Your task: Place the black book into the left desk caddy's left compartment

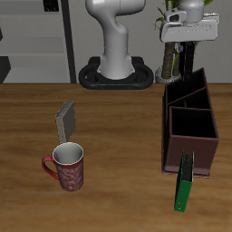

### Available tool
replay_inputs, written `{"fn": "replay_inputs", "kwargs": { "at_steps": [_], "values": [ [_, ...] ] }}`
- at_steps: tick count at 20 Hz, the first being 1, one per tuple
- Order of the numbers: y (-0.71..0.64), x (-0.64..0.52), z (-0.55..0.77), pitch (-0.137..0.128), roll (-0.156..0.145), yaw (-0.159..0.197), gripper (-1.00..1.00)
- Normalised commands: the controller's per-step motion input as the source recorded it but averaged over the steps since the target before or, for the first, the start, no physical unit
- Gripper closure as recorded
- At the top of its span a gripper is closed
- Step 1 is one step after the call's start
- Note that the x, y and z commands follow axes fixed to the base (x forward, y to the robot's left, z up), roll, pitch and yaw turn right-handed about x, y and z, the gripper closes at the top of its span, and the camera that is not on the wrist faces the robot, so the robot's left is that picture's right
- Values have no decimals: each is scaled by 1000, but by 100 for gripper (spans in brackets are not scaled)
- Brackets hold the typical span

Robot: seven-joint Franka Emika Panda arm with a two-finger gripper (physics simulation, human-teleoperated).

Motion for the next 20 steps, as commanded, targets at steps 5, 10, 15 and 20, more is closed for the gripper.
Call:
{"fn": "replay_inputs", "kwargs": {
  "at_steps": [5, 10, 15, 20],
  "values": [
    [120, 63, -135, 21, 22, -9, 100],
    [161, 60, -193, 19, 16, 24, 100],
    [7, 25, -140, 6, -5, 6, 100],
    [-55, 128, -236, 47, -6, -1, 100]
  ]
}}
